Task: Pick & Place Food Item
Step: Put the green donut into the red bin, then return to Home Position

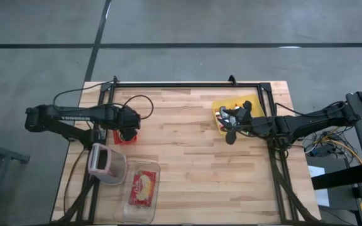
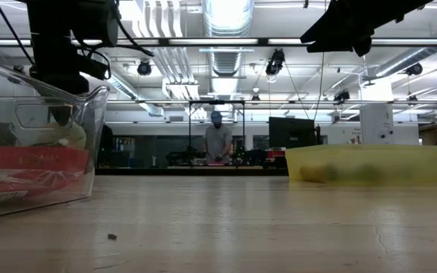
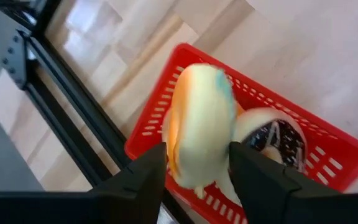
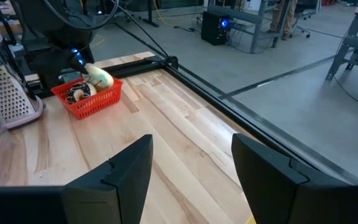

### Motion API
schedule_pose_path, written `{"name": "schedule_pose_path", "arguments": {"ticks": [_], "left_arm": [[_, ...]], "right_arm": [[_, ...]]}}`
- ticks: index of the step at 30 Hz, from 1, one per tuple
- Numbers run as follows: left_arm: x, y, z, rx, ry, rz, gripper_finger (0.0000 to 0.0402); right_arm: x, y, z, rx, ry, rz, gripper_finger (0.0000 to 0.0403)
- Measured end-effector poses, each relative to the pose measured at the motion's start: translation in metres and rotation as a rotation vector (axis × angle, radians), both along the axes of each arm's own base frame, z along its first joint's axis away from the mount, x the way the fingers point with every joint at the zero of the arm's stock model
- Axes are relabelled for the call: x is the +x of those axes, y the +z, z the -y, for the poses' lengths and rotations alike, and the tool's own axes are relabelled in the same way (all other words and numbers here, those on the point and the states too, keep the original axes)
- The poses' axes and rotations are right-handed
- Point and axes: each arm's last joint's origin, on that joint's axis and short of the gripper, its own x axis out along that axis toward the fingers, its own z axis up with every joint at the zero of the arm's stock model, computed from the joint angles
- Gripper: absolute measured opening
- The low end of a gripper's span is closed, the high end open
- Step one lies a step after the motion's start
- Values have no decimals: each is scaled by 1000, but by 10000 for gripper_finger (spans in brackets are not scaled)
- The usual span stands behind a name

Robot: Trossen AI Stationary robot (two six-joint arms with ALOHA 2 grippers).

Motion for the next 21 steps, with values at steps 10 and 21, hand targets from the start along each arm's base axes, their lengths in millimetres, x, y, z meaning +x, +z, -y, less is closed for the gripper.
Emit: {"name": "schedule_pose_path", "arguments": {"ticks": [10,21], "left_arm": [[2,17,1,-25,29,47,179],[8,30,0,-19,-16,109,179]], "right_arm": [[0,0,0,0,0,0,217],[0,0,0,0,0,0,217]]}}
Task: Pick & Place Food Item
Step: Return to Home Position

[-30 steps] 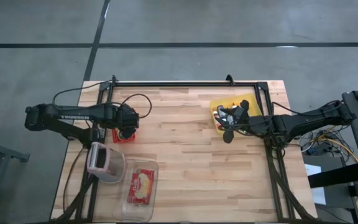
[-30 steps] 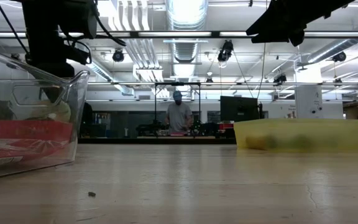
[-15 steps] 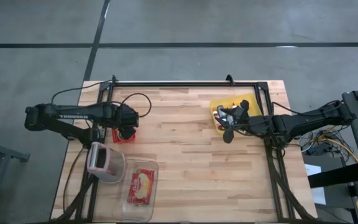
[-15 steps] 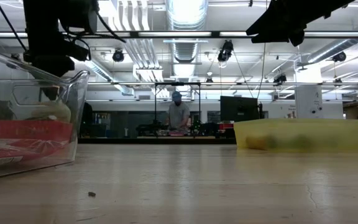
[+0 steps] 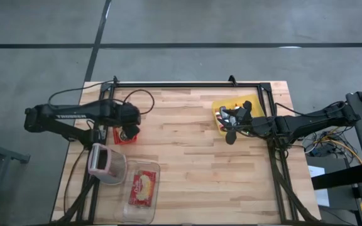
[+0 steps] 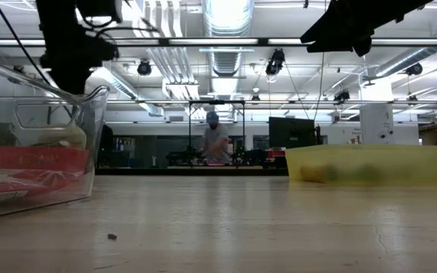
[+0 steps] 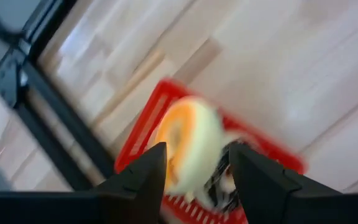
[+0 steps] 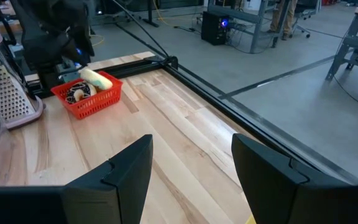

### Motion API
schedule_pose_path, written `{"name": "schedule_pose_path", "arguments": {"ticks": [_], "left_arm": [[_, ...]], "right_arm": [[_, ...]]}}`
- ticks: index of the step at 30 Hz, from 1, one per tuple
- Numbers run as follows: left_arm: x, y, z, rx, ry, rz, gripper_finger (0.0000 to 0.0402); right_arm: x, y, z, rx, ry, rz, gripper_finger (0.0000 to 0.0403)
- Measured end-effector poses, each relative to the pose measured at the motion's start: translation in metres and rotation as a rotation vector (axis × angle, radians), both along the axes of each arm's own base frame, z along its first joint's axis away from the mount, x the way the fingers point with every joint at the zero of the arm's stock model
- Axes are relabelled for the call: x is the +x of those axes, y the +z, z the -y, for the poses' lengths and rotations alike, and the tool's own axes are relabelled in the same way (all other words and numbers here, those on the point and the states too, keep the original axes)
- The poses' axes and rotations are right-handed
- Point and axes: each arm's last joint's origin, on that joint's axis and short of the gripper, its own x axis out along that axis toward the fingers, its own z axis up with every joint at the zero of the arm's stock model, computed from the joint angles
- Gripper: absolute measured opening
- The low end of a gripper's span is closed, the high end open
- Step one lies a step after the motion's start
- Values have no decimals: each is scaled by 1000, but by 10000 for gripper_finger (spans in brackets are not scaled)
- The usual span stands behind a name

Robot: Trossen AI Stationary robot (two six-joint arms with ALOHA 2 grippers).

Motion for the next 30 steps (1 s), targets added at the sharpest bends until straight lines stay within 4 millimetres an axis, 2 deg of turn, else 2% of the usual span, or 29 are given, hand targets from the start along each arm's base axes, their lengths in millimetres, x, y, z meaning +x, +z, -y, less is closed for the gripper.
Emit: {"name": "schedule_pose_path", "arguments": {"ticks": [3,9,17,23,30], "left_arm": [[10,13,-1,24,-50,85,179],[34,46,-7,197,-169,306,179],[70,76,-10,416,-473,611,179],[86,88,-8,454,-626,776,179],[103,86,-6,425,-789,871,179]], "right_arm": [[0,0,0,0,0,0,217],[0,0,0,0,0,0,217],[0,0,0,0,0,0,217],[0,0,0,0,0,0,217],[0,0,0,0,0,0,217]]}}
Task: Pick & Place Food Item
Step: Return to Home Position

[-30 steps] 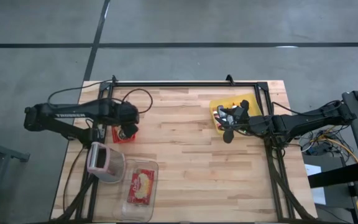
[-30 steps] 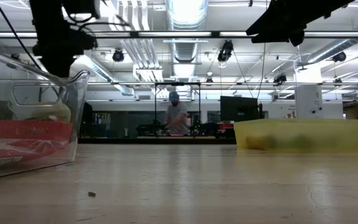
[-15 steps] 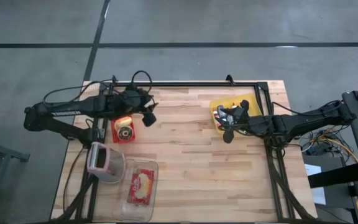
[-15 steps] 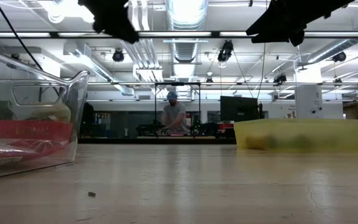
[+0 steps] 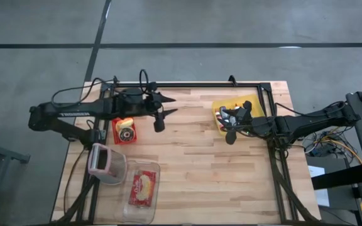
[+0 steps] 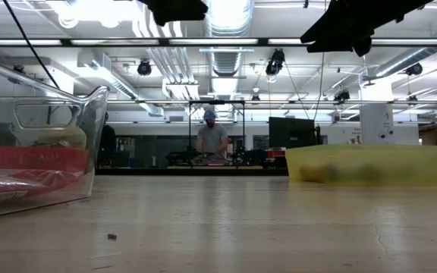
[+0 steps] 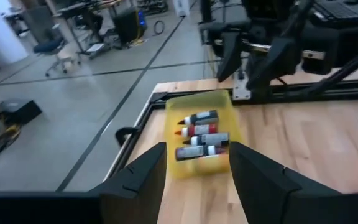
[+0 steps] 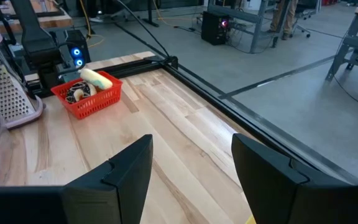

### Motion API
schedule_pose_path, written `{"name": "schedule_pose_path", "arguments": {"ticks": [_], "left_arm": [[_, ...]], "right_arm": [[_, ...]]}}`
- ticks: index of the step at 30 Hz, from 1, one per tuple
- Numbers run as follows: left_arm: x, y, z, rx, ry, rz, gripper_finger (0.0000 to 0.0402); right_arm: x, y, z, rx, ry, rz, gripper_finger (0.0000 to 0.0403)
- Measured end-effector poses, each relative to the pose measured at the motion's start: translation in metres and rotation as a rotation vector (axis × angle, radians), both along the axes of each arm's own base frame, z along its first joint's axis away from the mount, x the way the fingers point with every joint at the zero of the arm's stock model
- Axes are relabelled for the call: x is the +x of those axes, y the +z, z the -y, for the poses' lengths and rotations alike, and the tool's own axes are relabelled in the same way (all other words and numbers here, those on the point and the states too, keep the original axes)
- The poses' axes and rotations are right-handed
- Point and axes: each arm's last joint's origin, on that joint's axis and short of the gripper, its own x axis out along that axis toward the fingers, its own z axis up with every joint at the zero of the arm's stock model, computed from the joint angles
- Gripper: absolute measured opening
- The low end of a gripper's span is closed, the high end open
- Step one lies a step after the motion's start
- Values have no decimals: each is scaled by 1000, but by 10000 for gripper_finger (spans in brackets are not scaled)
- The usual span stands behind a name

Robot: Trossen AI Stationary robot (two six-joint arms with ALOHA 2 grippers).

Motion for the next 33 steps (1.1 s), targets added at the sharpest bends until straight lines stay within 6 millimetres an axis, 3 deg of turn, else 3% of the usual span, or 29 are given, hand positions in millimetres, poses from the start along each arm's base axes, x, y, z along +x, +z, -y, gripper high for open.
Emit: {"name": "schedule_pose_path", "arguments": {"ticks": [9,16,25,31,33], "left_arm": [[38,-18,-3,15,-79,79,171],[67,-33,-4,64,-175,184,139],[80,-52,-5,77,-186,139,85],[86,-68,-4,70,-262,79,11],[88,-72,-5,71,-264,65,7]], "right_arm": [[0,0,0,0,0,-1,217],[0,0,0,0,0,-1,217],[0,0,0,0,0,-1,217],[0,0,0,0,0,-1,217],[0,0,0,0,0,-1,217]]}}
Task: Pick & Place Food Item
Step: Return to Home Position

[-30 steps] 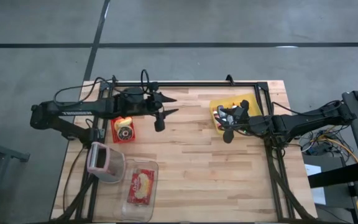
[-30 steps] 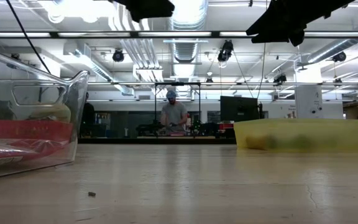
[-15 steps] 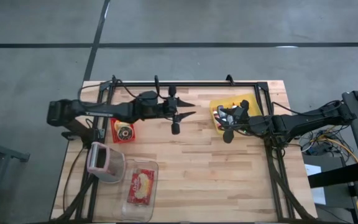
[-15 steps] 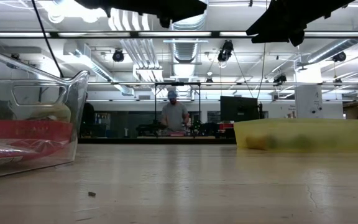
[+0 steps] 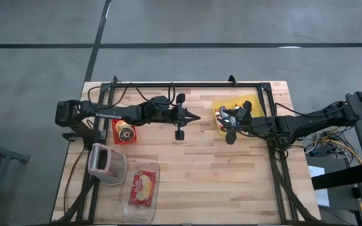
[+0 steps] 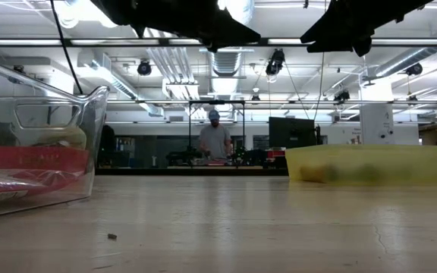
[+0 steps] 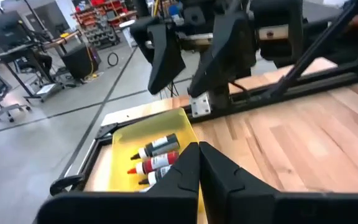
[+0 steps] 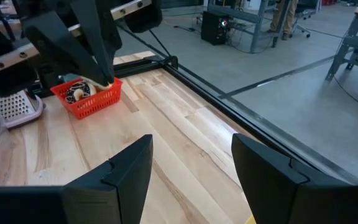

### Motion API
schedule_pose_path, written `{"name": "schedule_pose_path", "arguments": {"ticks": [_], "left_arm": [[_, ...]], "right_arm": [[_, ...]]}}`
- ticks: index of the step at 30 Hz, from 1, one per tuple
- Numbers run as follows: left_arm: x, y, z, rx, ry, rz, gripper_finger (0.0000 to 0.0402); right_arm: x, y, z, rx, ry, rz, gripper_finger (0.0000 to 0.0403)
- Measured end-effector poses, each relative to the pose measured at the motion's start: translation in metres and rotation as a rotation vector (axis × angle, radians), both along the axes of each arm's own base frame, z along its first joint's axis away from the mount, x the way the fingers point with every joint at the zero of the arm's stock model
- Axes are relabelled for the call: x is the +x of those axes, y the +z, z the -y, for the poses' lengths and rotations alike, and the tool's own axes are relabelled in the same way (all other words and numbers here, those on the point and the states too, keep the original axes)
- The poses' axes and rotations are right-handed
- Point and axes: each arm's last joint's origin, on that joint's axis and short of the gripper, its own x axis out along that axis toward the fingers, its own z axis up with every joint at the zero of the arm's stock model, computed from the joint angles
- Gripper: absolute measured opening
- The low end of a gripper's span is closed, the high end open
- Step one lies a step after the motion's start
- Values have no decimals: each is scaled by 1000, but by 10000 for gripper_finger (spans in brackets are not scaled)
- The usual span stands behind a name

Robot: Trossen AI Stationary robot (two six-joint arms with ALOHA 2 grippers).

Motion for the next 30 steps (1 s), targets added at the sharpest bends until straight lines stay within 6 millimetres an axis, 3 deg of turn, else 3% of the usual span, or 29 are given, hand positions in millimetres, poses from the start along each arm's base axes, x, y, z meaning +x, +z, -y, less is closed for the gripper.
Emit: {"name": "schedule_pose_path", "arguments": {"ticks": [6,11,19,25,30], "left_arm": [[-5,-4,0,10,-15,-37,2],[-32,-8,-3,9,1,-37,1],[-107,-33,7,80,2,69,1],[-170,-42,17,44,16,300,4],[-205,-49,20,52,72,392,21]], "right_arm": [[0,0,0,0,0,0,217],[0,0,0,0,0,0,217],[0,0,0,0,0,0,217],[0,0,0,0,0,0,217],[0,0,0,0,0,0,217]]}}
